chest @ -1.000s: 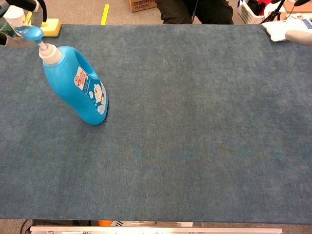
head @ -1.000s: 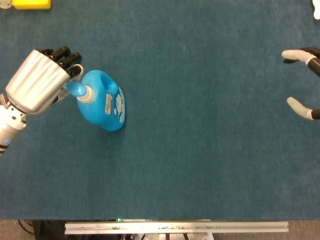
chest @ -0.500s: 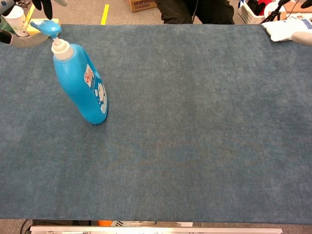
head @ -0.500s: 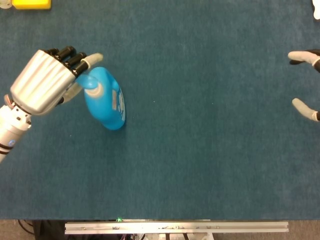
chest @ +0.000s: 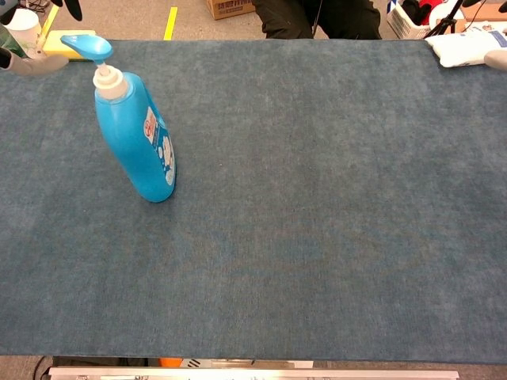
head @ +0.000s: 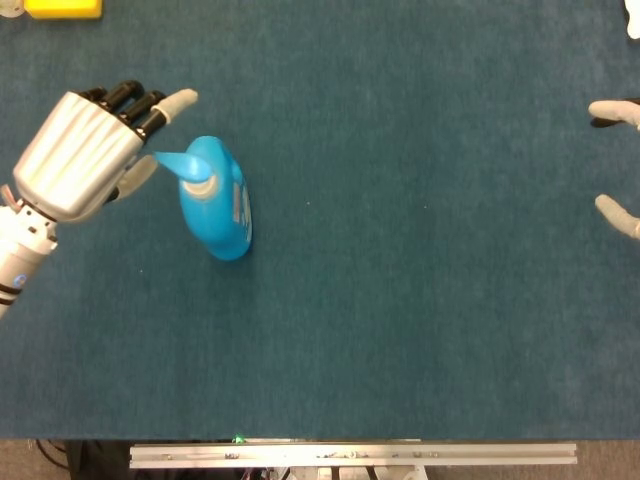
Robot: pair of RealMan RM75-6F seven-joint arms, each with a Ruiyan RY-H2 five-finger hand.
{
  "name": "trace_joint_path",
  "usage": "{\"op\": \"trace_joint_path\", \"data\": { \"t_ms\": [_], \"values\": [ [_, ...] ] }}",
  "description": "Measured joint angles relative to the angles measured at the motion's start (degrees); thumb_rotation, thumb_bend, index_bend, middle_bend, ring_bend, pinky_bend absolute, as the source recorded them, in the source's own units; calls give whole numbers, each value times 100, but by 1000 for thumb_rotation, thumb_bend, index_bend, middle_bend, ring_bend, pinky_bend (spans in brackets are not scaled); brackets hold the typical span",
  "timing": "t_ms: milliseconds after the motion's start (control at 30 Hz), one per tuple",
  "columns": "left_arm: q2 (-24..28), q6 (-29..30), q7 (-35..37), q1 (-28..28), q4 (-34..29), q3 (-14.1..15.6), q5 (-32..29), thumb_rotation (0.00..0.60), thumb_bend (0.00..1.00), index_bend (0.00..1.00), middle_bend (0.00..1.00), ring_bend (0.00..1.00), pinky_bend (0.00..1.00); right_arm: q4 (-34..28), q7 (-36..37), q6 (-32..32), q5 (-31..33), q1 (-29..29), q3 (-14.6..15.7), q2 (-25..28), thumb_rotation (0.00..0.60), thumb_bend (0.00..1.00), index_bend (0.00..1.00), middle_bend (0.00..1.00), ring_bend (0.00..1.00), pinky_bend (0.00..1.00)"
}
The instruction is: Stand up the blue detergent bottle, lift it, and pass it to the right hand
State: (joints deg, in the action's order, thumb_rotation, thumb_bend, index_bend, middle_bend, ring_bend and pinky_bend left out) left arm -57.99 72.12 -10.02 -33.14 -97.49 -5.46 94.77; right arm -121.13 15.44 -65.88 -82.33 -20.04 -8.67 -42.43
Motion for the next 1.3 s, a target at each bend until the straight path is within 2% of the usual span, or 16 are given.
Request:
{"op": "trace_joint_path", "data": {
  "t_ms": [300, 533, 833, 1100, 1300],
  "values": [
    [788, -615, -13, 111, -801, 142, -557, 600, 207, 63, 282, 276, 595, 29, 20, -11, -5, -1, 6, -3, 600, 266, 202, 294, 159, 223],
    [1008, -846, 504, 189, -966, 206, -795, 600, 191, 29, 270, 275, 594, 41, 14, 33, 23, -45, -11, -14, 600, 266, 202, 294, 159, 223],
    [1081, -918, 1623, 331, -801, 309, -712, 600, 160, 0, 238, 241, 546, 23, -108, 102, 151, -106, -35, -56, 600, 266, 202, 294, 159, 223],
    [1073, -1070, 3148, 301, -724, 448, -313, 597, 115, 0, 147, 167, 478, -94, -271, 82, 244, -110, -52, -24, 600, 266, 202, 294, 159, 223],
    [1012, -1344, 4089, 168, -765, 538, -160, 517, 104, 0, 88, 120, 449, -137, -327, 64, 295, -91, -50, 3, 600, 266, 202, 294, 158, 223]
  ]
}}
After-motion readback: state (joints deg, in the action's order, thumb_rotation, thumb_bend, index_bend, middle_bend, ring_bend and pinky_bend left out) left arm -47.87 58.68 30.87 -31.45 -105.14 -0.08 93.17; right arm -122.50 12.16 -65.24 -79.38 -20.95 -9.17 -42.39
